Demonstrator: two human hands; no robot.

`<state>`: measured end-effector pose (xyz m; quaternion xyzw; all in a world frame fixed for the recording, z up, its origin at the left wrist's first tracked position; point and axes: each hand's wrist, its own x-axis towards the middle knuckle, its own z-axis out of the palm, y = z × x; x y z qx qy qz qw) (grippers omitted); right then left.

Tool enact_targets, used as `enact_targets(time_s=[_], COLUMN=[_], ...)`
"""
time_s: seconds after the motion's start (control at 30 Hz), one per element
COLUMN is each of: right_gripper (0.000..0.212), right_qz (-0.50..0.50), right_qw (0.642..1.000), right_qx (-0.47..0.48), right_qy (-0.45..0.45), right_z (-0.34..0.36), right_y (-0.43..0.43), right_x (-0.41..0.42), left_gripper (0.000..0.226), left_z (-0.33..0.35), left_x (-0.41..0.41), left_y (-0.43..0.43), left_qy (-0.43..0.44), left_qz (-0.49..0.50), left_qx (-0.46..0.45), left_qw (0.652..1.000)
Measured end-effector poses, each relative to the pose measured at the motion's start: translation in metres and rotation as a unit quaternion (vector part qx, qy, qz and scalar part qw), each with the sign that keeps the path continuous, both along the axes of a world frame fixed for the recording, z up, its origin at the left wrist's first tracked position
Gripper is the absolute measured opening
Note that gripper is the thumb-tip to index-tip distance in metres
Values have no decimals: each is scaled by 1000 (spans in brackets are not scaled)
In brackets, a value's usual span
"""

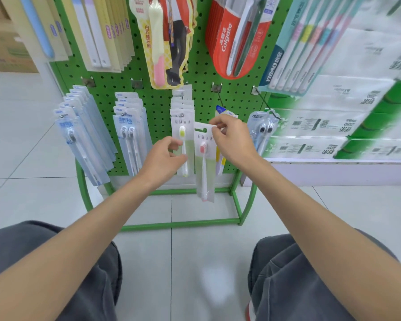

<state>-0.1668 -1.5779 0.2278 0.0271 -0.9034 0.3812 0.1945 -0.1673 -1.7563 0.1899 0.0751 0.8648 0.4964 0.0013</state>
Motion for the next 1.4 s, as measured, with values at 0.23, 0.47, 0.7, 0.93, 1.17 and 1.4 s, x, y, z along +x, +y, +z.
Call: enact_targets(time_s=[0.23, 0.47, 0.7, 0.93, 1.17, 1.4], right_gripper=[22, 10, 27, 14, 24, 33], right_qz=[52, 51, 7, 14, 35, 89], right_qw=[990, 987, 994, 976, 956, 947], right_qx=[-117, -122, -83, -193, -219, -174], right_qy=[-66, -87, -65, -98, -193, -256], right_z=[-14, -18, -16, -9, -9, -25], right_y=[8, 11, 10, 16, 16, 11], right_x=[16, 20, 20, 17, 19, 23], left_gripper=[45, 5, 23, 17, 14, 8], left_z=[-15, -17, -15, -11, -4, 0], left_x=[3, 1, 3, 0, 2, -4], left_y=[15, 27, 30, 24, 25, 21], left_qy=[-68, -45, -17, -29, -76, -143], left_qz=[-103, -127, -108, -76, -26, 14], left_qx=[-46, 2, 12, 103, 202, 288], left_qw=[991, 991, 994, 991, 976, 947])
